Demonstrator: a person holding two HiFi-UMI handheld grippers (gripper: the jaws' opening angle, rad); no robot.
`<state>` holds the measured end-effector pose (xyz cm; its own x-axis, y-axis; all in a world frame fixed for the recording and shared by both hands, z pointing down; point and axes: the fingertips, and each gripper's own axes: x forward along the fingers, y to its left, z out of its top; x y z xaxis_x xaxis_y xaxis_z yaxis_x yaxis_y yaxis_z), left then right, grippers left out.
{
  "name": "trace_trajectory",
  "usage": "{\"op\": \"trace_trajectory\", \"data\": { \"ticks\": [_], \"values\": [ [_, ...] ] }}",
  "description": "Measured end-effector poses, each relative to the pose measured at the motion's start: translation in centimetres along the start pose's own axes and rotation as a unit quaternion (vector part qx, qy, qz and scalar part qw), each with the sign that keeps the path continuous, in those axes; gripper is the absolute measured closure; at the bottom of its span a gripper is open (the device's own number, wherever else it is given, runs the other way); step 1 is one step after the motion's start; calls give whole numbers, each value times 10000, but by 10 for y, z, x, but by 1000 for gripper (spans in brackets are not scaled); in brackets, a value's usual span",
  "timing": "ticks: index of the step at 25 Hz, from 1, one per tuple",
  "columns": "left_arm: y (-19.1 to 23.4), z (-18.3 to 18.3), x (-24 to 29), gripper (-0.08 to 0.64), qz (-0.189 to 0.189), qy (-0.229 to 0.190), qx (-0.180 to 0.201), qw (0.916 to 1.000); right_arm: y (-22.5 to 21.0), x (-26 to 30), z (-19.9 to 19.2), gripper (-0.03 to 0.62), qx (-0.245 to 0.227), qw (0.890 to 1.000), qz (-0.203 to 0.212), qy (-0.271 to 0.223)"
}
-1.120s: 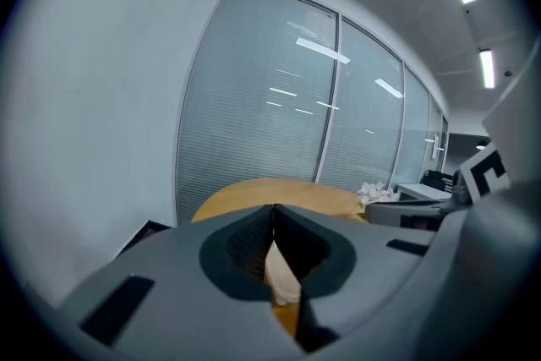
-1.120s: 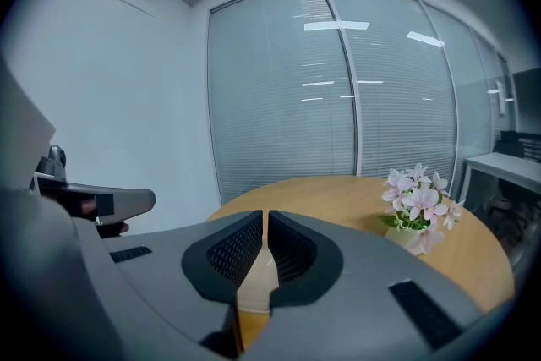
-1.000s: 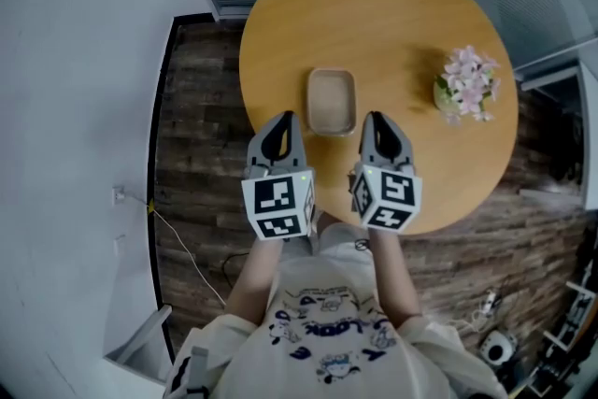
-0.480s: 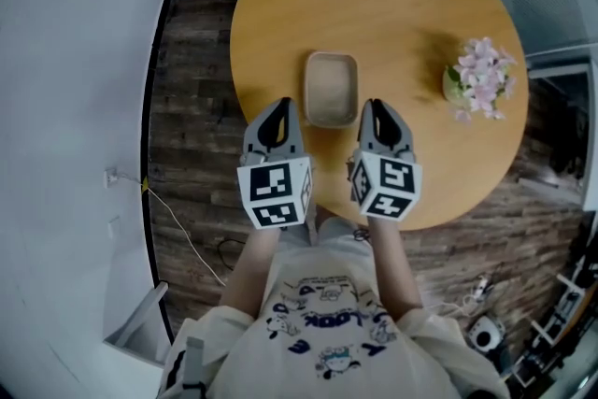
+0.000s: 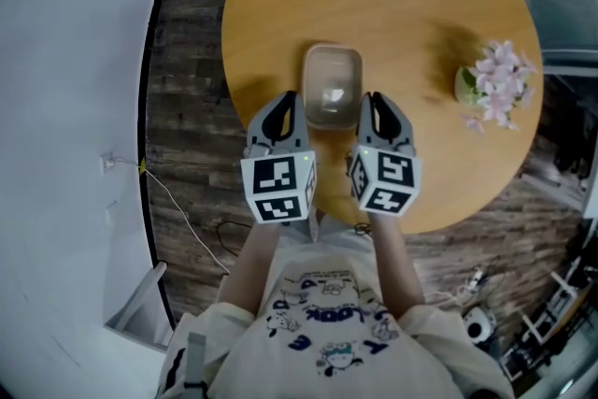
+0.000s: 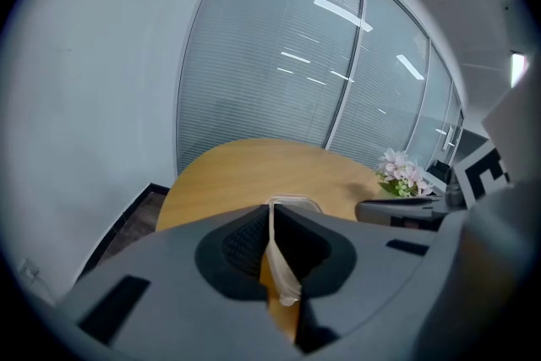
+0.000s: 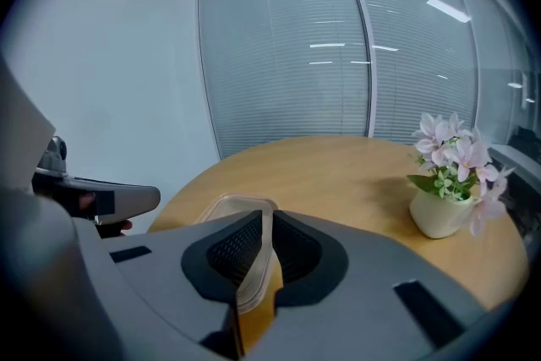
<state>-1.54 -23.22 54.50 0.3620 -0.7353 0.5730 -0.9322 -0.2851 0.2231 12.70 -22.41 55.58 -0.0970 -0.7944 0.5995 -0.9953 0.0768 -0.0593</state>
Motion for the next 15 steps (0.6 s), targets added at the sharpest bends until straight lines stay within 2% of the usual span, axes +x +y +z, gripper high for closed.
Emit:
{"op": "trace_trajectory", "data": {
  "ticks": [9,13,15],
  "values": [
    [-4,-13,27,552,7,309,-11,9995,-5,22,-11,569,-5,9996,81,261],
    [-5,-19,34,518,-21,436,9,9990,-5,26,-16,568,31,9994,107,330],
    [-5,-23,38,515,-11,497,25,9988,-5,29,-20,546,59,9992,139,382]
  ]
}}
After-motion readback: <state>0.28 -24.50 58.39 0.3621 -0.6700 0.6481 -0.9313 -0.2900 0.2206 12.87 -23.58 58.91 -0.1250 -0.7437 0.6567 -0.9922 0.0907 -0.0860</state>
